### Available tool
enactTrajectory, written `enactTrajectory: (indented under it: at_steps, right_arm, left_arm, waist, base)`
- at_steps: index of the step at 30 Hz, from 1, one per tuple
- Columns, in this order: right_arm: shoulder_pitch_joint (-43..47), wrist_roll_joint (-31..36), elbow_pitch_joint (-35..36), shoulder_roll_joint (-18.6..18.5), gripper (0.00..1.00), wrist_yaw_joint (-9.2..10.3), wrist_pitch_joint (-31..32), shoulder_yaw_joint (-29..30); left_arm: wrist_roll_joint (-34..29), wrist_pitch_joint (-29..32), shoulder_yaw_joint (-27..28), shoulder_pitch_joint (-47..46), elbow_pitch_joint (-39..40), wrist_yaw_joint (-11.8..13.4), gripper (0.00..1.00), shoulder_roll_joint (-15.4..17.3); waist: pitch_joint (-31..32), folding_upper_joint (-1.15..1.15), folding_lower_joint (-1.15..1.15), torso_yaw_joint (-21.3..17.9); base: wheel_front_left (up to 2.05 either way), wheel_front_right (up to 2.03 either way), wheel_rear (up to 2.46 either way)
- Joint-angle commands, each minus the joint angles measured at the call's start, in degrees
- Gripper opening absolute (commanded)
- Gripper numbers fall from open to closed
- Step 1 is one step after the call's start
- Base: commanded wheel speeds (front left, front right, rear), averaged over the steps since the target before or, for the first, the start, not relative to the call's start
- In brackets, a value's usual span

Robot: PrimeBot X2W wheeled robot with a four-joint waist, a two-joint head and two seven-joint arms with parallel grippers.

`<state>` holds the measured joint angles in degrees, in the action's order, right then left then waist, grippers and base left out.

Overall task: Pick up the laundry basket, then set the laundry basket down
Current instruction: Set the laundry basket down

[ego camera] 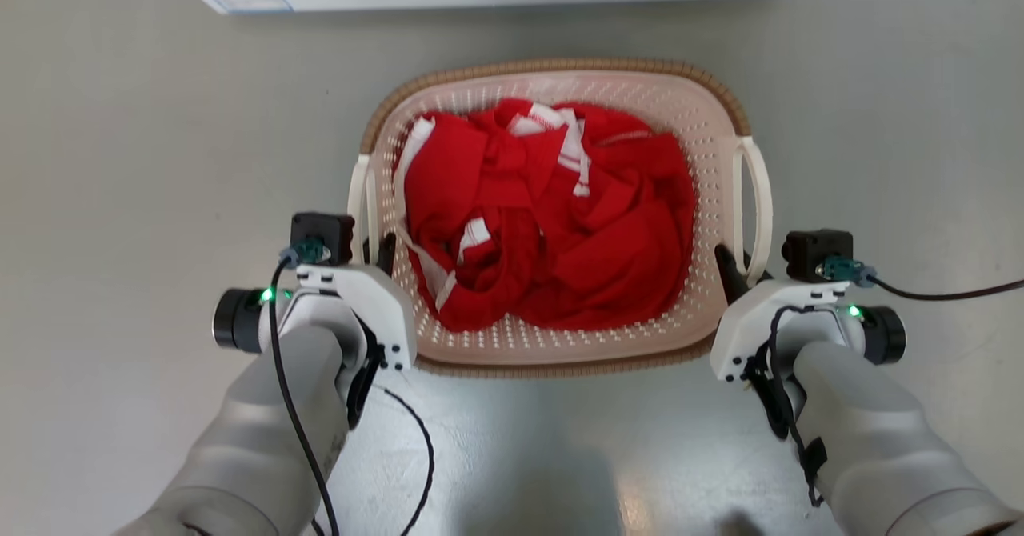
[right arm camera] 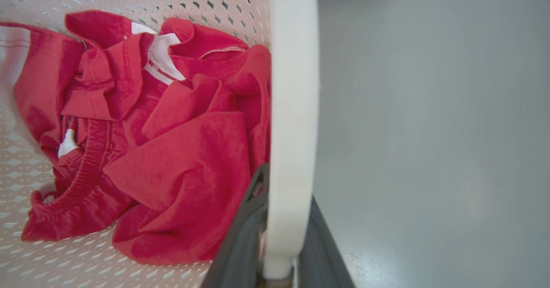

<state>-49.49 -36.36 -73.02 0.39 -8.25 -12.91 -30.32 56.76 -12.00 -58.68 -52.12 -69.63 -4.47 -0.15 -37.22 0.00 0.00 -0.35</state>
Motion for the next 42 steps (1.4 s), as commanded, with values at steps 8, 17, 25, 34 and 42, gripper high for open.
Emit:
enactTrajectory:
  at_steps: [8, 17, 25, 34, 42]
  right_arm:
    - [-1.5, 2.0, -0.9, -3.3, 0.0, 0.76, -1.8, -0.3]
    - [-3.7, 2.3, -0.3, -3.3, 0.0, 0.76, -2.0, -0.9]
    - [-6.1, 3.9, -0.4, -3.3, 0.0, 0.76, -2.1, -0.2]
    - [-8.0, 6.6, -0.7, -3.3, 0.0, 0.76, -2.1, 2.3]
    - [-6.3, 5.8, 0.6, -3.3, 0.0, 0.76, -2.1, 2.1]
  left_arm:
    - [-1.6, -1.3, 0.7, -4.3, -1.8, 0.8, 0.0, 4.3]
    - [-1.9, -1.9, 0.7, -6.9, -2.3, 0.6, 0.0, 4.9]
    - [-2.2, -2.6, 0.9, -8.5, -2.3, 0.7, 0.0, 5.2]
    - [-2.5, -2.8, 1.1, -10.0, -2.3, 0.7, 0.0, 5.2]
    - [-3.1, -2.7, 0.5, -11.3, -2.7, 0.5, 0.0, 5.4]
  waist:
    - [-5.5, 0.0, 0.0, 1.0]
    - [-8.5, 0.0, 0.0, 1.3]
    - [-11.0, 0.0, 0.0, 1.5]
    - [-13.3, 0.0, 0.0, 1.4]
    - [-14.3, 0.0, 0.0, 1.3]
  base:
    - [0.0, 0.0, 0.0]
    - [0.0, 0.0, 0.0]
    - [0.0, 0.0, 0.0]
    - [0.0, 0.0, 0.0]
    - [0.0, 0.0, 0.0]
